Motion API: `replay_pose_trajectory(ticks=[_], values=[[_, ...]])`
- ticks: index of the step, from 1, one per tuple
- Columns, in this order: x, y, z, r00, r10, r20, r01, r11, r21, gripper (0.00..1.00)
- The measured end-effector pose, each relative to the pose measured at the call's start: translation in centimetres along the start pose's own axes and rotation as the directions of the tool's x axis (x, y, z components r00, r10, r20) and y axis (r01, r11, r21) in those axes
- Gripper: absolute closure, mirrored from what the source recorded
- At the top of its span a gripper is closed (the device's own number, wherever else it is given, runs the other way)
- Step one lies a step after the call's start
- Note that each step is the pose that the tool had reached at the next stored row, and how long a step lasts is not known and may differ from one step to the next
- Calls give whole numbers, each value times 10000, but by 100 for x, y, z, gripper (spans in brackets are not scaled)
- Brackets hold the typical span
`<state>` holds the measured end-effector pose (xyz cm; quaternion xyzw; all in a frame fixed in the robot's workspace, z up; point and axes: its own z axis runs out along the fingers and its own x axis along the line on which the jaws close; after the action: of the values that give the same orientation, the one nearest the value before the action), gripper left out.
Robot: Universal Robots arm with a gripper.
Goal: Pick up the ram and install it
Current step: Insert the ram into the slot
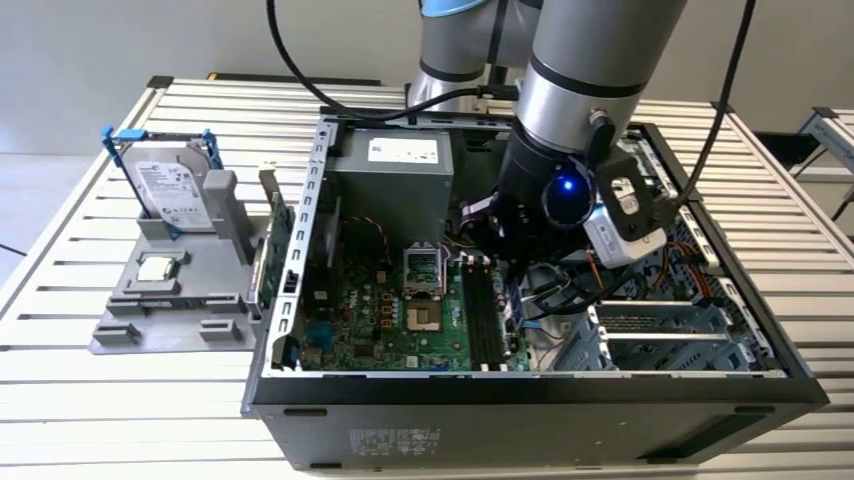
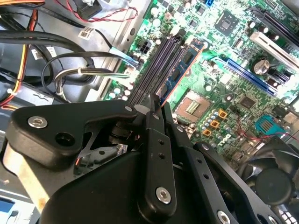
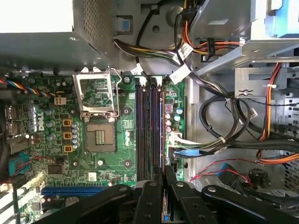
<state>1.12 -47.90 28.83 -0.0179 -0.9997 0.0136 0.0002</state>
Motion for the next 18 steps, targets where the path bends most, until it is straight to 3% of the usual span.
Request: replay_pose_trajectory(ticks=[10, 18], values=[[-1, 1, 7, 10000, -1, 0, 1, 10000, 9, 100], [-1, 2, 76, 10000, -1, 14, 1, 10000, 8, 100]])
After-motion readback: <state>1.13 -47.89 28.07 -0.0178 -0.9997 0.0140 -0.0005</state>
